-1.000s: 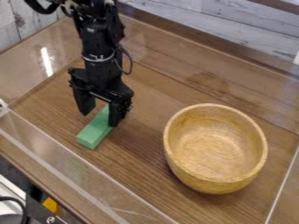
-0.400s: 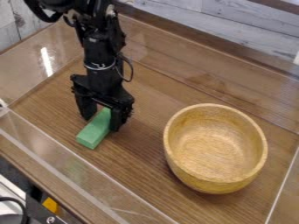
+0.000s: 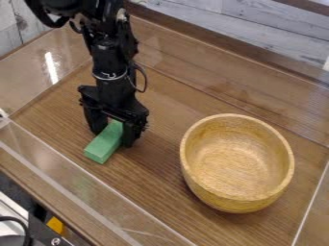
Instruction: Put the green block in the brown bowl
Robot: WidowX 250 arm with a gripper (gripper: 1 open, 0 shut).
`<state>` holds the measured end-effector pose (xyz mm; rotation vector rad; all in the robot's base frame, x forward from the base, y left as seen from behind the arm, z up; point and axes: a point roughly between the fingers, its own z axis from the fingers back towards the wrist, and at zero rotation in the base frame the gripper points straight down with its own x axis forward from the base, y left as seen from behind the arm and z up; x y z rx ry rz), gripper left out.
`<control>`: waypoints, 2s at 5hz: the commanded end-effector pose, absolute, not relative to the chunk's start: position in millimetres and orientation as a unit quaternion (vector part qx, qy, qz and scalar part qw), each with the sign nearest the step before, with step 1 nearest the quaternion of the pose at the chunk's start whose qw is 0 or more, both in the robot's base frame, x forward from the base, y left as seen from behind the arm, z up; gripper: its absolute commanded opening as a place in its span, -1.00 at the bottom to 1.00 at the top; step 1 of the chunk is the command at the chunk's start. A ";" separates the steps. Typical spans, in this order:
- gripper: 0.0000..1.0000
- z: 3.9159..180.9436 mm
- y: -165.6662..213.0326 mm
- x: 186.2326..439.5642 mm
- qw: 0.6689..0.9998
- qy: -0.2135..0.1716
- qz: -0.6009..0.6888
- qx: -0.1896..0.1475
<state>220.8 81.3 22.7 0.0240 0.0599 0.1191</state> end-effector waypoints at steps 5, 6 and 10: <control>-1.00 42.3 82.7 222.6 0.997 0.011 0.071 0.010; -1.00 47.0 82.9 222.6 0.997 0.009 0.072 0.010; -1.00 69.8 83.5 226.0 0.997 -0.005 0.074 0.006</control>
